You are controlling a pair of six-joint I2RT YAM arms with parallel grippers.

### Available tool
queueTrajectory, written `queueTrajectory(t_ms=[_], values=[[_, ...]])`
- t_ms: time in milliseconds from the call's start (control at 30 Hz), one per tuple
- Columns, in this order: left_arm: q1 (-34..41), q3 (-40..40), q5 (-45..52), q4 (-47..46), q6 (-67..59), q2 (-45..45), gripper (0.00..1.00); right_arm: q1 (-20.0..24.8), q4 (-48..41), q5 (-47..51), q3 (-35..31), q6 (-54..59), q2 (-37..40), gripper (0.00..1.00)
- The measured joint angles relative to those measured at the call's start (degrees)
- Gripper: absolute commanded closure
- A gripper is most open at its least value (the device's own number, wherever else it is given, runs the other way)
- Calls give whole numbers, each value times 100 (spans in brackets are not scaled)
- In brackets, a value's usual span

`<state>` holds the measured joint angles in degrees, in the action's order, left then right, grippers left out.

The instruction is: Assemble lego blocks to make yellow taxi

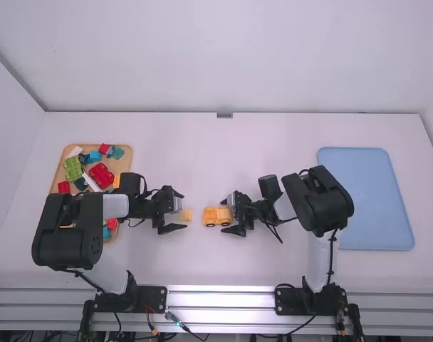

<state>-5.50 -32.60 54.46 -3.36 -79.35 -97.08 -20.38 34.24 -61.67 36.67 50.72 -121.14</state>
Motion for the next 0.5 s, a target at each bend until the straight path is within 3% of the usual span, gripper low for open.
queueTrajectory(t_ms=[200,300,433,500], values=[[0,-2,0,0,13,0,1,-142,46,24,24,-22,0,5],[0,0,0,0,15,0,1,-315,55,205,28,-107,0,23],[0,-2,-7,0,13,0,1,-380,31,297,103,-140,0,31],[-2,-2,-31,0,13,0,1,-380,42,337,109,-149,0,40]])
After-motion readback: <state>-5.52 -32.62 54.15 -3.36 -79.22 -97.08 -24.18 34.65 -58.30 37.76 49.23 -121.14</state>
